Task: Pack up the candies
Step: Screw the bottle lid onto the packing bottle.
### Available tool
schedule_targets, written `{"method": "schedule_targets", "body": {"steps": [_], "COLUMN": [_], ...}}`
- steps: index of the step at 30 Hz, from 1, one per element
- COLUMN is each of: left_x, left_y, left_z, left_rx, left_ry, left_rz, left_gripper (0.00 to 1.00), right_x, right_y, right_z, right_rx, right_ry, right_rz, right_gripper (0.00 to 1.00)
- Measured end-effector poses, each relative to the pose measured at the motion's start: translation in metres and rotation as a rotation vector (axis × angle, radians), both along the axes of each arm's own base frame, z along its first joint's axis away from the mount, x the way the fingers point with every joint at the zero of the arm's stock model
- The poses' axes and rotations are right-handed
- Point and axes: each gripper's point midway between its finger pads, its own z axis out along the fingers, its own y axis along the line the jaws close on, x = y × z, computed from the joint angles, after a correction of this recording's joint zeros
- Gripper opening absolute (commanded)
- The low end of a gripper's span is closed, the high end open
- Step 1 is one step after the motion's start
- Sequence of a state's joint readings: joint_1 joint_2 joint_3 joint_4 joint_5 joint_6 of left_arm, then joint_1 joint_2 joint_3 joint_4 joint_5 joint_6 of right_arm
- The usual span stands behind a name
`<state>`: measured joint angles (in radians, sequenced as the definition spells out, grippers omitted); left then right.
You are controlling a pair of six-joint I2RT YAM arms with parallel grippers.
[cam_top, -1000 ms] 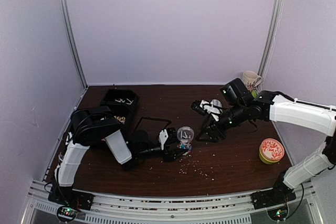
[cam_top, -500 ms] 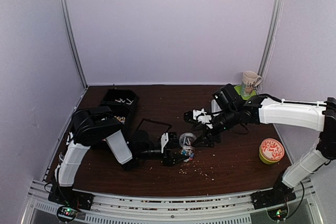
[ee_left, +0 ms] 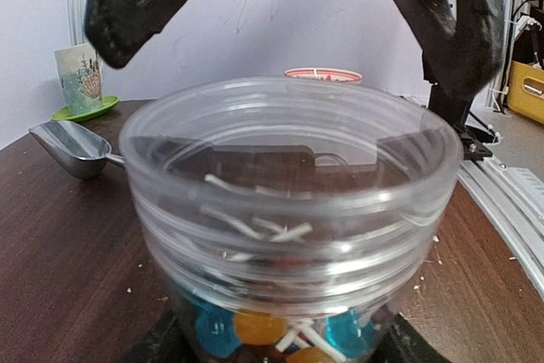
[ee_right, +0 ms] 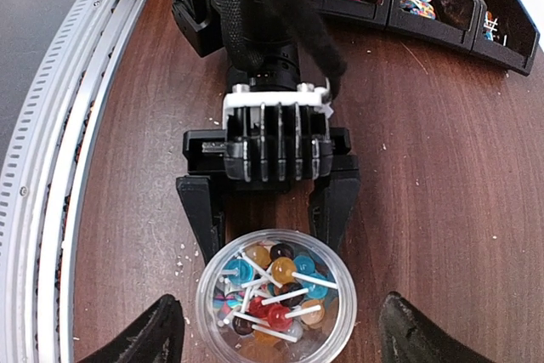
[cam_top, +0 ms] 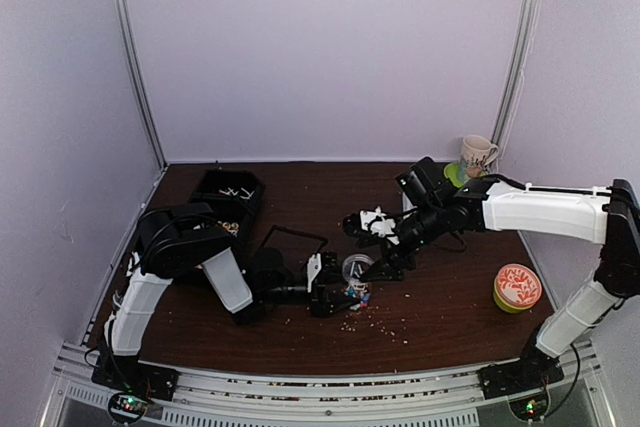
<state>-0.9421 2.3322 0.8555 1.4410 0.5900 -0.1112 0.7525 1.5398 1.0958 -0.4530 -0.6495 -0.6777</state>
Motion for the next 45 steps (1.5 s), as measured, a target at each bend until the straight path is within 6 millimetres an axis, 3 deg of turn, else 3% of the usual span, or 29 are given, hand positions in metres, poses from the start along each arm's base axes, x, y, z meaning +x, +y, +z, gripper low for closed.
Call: {"method": "schedule_targets", "body": {"steps": [16, 34, 45], "left_x": [-0.001, -0.001, 0.003], "left_y": [-0.001, -0.001, 0.0], "left_z": [0.0, 0.0, 0.0], "left_rx": [-0.001, 0.0, 0.0], "left_ry": [0.0, 0.001, 0.004], "left_rz": [-0.01, -0.009, 0.013], "left_gripper": [0.45, 0.45, 0.44], "right_x": [0.007, -0.006, -0.004], "right_y": [0.009, 0.006, 0.005], "right_z": [-0.006, -0.011, -0.015], "right_rx": [-0.009, -0.041, -0.065], "right_ry": [0.026, 0.087, 0.076], "right_rz": [0.001, 0.02, -0.008], "right_gripper": [0.79, 0.81, 0.75]}}
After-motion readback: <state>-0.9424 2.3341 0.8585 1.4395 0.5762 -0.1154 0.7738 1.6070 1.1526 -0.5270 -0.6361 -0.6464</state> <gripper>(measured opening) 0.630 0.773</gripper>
